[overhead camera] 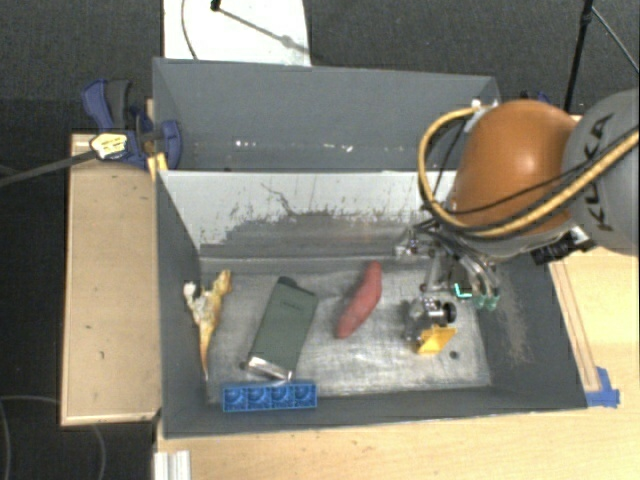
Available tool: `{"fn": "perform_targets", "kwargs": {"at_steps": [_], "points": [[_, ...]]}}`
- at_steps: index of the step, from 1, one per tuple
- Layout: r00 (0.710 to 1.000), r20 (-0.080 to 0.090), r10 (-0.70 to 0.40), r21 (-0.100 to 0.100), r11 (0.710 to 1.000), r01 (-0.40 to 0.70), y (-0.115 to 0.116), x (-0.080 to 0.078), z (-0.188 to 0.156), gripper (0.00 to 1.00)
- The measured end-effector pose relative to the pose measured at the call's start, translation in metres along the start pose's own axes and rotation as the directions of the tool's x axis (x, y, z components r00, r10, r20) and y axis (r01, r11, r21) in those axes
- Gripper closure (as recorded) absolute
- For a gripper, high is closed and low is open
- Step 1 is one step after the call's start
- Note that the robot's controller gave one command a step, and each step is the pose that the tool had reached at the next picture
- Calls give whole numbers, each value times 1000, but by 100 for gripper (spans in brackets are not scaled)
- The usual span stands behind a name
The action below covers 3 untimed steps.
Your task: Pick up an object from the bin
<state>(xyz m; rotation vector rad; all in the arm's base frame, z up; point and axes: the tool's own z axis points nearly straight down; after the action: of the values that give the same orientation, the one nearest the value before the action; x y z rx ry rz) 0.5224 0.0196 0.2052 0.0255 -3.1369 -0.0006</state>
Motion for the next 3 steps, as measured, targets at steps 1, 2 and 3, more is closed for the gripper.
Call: {"fn": "perform_targets", "kwargs": {"at_steps": [1,2,3], "points": [[1000,8,1,0,1000,-1,0,-2,-4,0],[999,14,-43,1,999,43,15,-6,43,0],[996,2,-89,0,996,89,13,-4,71,0]]}}
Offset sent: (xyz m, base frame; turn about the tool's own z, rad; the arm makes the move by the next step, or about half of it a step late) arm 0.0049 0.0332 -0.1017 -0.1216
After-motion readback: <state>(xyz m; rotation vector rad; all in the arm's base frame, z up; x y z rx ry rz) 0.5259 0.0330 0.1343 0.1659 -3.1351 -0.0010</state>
